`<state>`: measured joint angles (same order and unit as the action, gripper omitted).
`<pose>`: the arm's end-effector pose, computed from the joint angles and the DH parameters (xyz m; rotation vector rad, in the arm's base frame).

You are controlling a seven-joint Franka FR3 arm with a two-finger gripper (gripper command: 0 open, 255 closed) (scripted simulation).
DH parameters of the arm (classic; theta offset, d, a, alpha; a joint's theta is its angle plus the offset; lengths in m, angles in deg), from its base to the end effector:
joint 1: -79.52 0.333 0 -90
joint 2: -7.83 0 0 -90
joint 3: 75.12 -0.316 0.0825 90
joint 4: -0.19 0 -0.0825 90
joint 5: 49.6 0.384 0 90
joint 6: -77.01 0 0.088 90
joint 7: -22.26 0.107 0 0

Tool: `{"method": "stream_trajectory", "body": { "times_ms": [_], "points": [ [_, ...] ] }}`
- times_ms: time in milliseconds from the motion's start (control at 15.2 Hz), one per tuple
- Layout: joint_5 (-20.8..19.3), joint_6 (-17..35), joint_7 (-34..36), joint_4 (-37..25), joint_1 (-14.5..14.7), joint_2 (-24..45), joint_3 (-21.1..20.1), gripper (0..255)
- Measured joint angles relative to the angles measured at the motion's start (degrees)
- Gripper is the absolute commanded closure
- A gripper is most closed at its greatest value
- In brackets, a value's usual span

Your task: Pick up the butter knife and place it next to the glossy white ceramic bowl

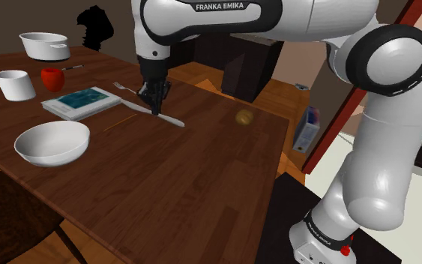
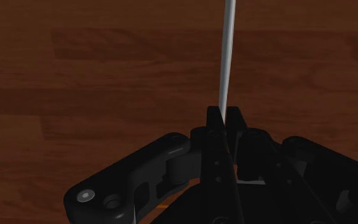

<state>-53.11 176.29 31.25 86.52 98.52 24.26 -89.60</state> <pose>0.5478 0.3337 0.5012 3.0596 0.6694 -0.0815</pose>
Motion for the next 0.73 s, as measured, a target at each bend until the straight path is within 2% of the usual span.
{"method": "stream_trajectory", "body": {
  "times_ms": [330, 462, 726],
  "points": [
    [-2.58, -4.78, 4.85, -15.02, 4.91, 10.53, -0.98, 255],
    [-2.84, -4.69, 5.47, -15.97, 5.51, 11.62, -1.03, 255],
    [-2.95, -2.13, 5.56, -13.82, 5.39, 12.04, -0.95, 255]
  ]
}}
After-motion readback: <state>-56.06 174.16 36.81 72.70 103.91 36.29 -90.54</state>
